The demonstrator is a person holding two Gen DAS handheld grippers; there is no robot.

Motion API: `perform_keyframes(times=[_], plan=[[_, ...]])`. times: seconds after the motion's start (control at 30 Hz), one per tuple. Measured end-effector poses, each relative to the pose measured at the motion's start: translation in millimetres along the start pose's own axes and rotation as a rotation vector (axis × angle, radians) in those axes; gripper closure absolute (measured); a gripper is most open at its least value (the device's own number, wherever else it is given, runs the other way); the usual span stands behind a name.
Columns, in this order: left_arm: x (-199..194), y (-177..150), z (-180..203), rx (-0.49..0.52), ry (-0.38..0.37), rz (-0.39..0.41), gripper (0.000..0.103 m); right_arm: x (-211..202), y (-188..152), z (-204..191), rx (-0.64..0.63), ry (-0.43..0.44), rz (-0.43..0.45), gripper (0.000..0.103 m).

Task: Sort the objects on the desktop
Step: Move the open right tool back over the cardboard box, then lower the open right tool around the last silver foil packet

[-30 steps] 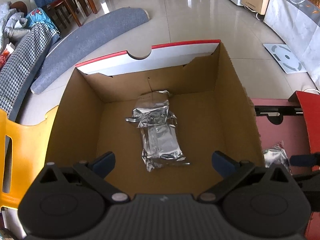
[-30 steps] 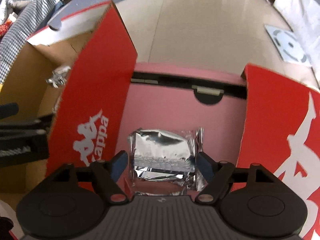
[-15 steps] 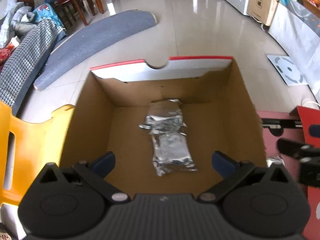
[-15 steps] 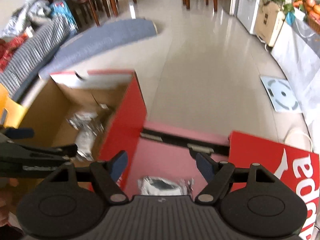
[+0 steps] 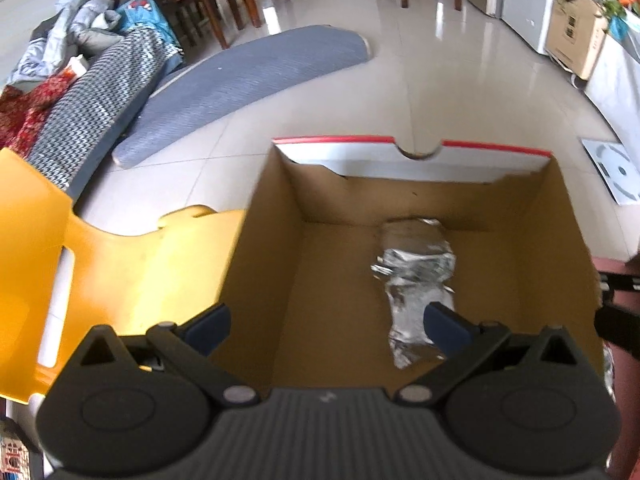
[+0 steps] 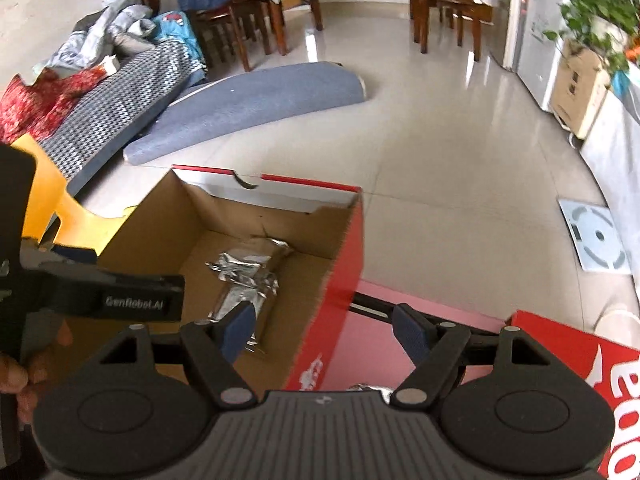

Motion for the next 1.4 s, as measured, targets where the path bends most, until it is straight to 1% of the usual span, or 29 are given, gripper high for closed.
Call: perform_keyframes(times=[0.07, 0.17, 0.37, 0.53, 0.67, 0.83, 0.93, 1.13, 1.23, 1.4], plan=[[0, 1, -6, -0.01, 0.011, 0.003, 0.0, 1, 1, -7, -0.015, 0.011, 0.002, 0.027], [2, 3, -11, -0.013, 0.008, -0.003, 0.0, 6, 2, -19, -0.034, 0.032, -0.007, 0.027], [4, 5, -19, 0.005, 0.036, 0.002, 0.0, 15, 2, -39, -0.049, 0.067, -0.035, 0.027], [6, 5, -21, 0.017, 0.009, -0.007, 0.0, 25, 0, -50, -0.046, 0.084, -0.06, 0.027], [7, 6, -24, 0.033, 0.015, -0.001, 0.0, 33, 0, -60, -0.063, 0.076, -0.07, 0.027], [9, 10, -31, 0.024, 0.005, -0.007, 0.0, 45, -2, -70, -0.065, 0.077, -0.097, 0.027], [13, 13, -35, 0.023, 0.01, -0.01, 0.0, 56, -3, -74, -0.063, 0.065, -0.125, 0.027], [25, 21, -38, 0.04, 0.016, -0.026, 0.0, 79, -9, -74, -0.018, 0.043, -0.193, 0.027], [30, 22, -38, 0.061, 0.013, -0.038, 0.0, 84, -7, -77, -0.015, 0.024, -0.191, 0.023], [34, 30, -44, 0.078, 0.039, -0.019, 0.0, 92, -4, -84, -0.038, -0.024, -0.189, 0.018]])
Point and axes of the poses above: each gripper's, at about its wrist camera, not at the fingertips, and x roughly the way its jaws point, z to its right, y to its top, the point moved 6 cm from there along x, roughly the way its jaws point, and after that the axes turned 2 degrees about -z, right-handed, at the moved point
